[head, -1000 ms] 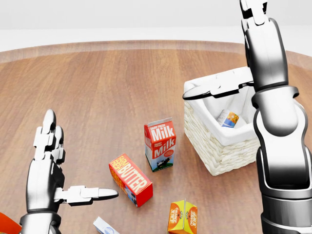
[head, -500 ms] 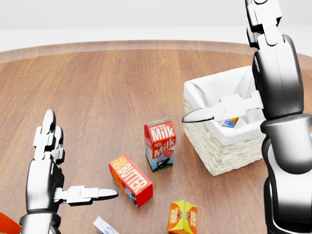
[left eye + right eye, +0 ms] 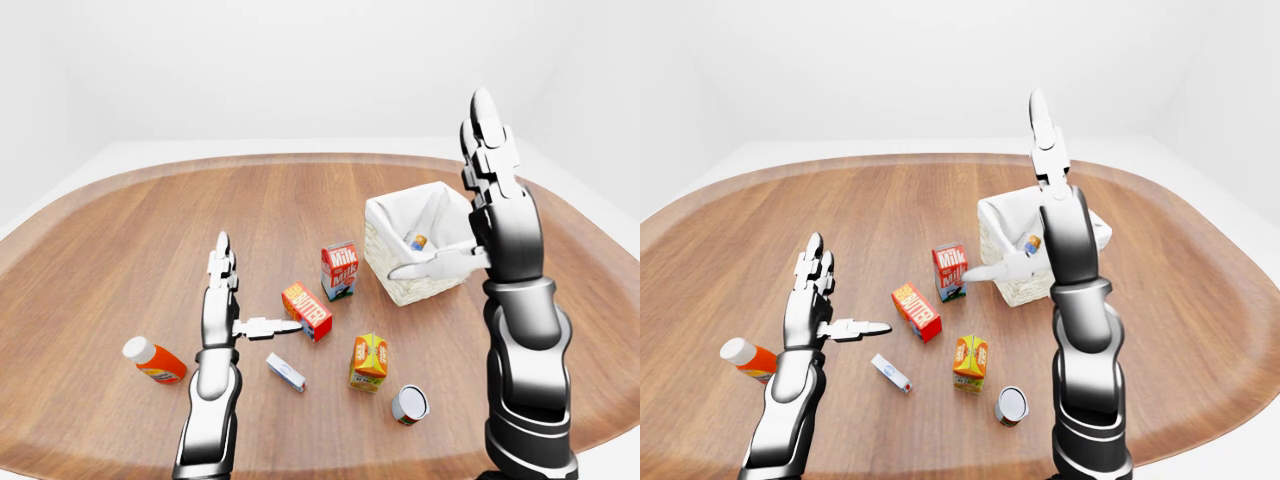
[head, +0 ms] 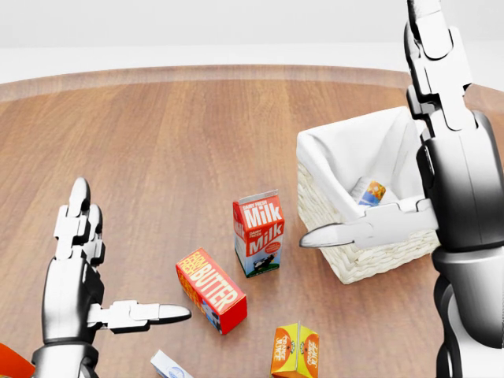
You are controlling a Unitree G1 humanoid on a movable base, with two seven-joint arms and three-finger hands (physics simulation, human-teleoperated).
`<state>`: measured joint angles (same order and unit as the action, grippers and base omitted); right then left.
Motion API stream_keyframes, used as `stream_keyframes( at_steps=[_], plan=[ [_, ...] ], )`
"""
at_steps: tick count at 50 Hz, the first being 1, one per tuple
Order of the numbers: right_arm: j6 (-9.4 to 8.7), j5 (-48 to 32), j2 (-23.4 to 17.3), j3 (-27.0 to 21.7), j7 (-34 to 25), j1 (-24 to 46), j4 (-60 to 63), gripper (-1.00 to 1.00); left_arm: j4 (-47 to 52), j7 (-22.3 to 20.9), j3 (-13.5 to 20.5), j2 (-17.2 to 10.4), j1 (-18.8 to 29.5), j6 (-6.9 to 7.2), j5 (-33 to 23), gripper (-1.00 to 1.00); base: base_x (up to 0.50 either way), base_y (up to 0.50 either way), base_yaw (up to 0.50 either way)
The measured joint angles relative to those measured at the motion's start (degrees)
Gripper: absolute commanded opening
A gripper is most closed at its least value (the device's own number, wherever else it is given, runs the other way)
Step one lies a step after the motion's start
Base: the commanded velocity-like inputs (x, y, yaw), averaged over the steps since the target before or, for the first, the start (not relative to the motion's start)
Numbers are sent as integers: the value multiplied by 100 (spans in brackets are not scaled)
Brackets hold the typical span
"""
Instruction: Pick up the alphabet soup and the tomato sauce, and put them in the basket.
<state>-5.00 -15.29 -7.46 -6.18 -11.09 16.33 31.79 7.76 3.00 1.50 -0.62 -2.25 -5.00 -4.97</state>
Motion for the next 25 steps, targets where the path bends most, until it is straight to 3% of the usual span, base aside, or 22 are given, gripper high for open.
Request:
stream_keyframes(
  at_steps=[25],
  plan=[
    [0,10,344,176,-61,-1123,620,100,-10,3,6,0,-3,0,4,100,0,0,0]
  ],
)
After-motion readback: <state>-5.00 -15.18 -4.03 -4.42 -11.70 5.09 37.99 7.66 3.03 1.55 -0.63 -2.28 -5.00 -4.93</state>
